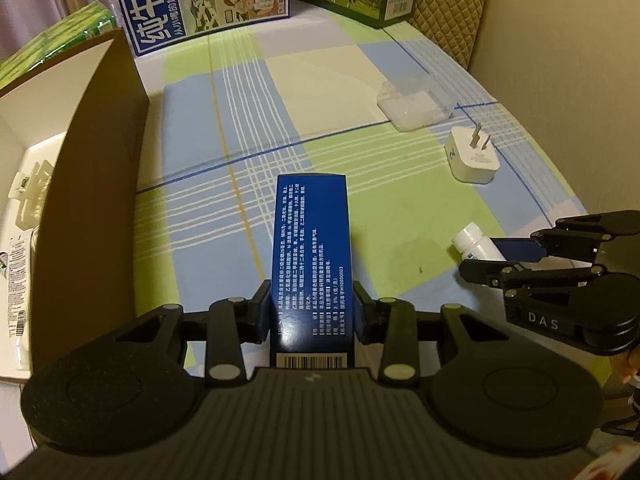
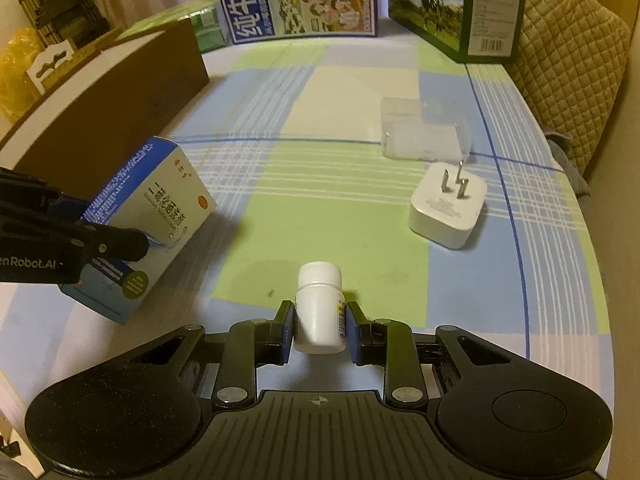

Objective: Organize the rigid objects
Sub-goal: 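Lift the medicine box and pill bottle and carry them toward the cardboard box, then lower the medicine box and pill bottle into the box and open both grippers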

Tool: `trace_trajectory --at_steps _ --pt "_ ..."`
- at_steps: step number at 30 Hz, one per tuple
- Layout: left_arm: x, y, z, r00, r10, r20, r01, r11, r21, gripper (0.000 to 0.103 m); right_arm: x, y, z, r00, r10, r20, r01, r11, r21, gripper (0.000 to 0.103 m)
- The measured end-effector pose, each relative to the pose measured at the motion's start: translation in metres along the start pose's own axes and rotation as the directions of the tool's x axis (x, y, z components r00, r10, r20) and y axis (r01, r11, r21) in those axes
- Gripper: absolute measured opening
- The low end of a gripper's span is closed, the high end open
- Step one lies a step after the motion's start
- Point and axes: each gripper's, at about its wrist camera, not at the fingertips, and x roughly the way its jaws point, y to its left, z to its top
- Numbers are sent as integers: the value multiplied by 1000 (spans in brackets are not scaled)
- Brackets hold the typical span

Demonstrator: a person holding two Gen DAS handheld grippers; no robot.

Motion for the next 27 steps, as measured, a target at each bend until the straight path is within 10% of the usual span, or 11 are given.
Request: trace_trajectory --at_steps 27 --pt "-134 75 2 967 67 246 -33 990 -140 34 -61 111 76 948 263 180 -241 961 -136 24"
